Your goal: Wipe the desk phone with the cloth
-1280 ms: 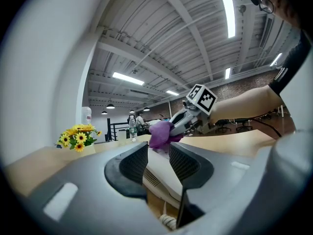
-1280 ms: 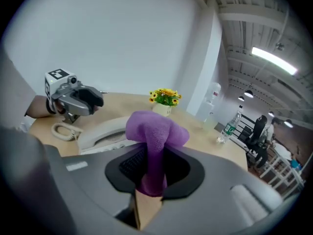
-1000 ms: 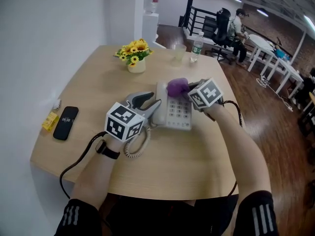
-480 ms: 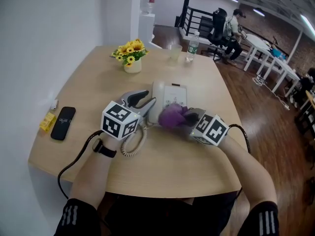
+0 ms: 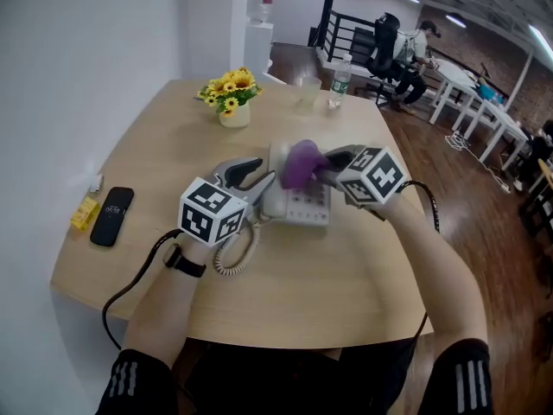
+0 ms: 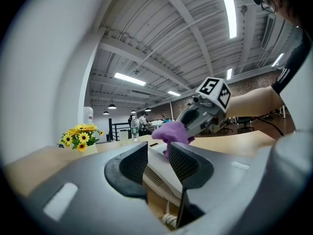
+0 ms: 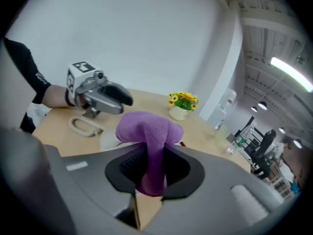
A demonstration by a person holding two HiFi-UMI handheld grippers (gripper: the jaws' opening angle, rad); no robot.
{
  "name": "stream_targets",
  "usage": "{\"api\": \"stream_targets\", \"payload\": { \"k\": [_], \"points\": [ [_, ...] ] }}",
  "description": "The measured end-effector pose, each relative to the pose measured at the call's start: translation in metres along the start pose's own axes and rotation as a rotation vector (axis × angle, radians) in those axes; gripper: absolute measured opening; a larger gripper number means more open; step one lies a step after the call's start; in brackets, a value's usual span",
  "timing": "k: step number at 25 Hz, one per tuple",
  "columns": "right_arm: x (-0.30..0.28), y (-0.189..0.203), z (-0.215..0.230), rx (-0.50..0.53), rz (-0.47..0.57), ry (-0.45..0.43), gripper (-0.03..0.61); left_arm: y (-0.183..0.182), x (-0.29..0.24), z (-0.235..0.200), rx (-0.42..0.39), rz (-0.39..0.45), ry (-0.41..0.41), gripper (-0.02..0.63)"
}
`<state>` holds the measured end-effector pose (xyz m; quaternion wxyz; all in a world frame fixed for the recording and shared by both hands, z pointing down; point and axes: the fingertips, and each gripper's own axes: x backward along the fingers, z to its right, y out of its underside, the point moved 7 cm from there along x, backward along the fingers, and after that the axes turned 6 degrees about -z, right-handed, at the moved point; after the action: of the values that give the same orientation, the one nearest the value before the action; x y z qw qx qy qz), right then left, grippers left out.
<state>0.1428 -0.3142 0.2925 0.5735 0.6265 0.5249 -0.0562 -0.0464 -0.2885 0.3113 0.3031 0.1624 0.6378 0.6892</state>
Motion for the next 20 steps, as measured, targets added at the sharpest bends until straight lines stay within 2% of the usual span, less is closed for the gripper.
{"api": "stream_targets", "payload": {
  "k": [4, 6, 11, 20],
  "points": [
    [-0.025, -0.015, 0.04, -0.064, -0.032, 0.091, 0.077, 0.0, 0.0, 0.0, 0.001, 0.001, 0.0, 0.13],
    [-0.04, -0.013, 0.047, -0.09, -0.066, 0.099, 0.077, 0.0, 0.0, 0.0, 0.004, 0.002, 0.0, 0.13],
    [-0.055, 0.005, 0.029, -0.114, -0.103, 0.02, 0.077, -0.003, 0.001, 0.001, 0.0, 0.009, 0.003, 0.13],
    [-0.021, 0.036, -0.055, 0.012, -0.057, -0.132, 0.077, -0.002, 0.002, 0.0, -0.004, 0.007, -0.006, 0.13]
  ]
}}
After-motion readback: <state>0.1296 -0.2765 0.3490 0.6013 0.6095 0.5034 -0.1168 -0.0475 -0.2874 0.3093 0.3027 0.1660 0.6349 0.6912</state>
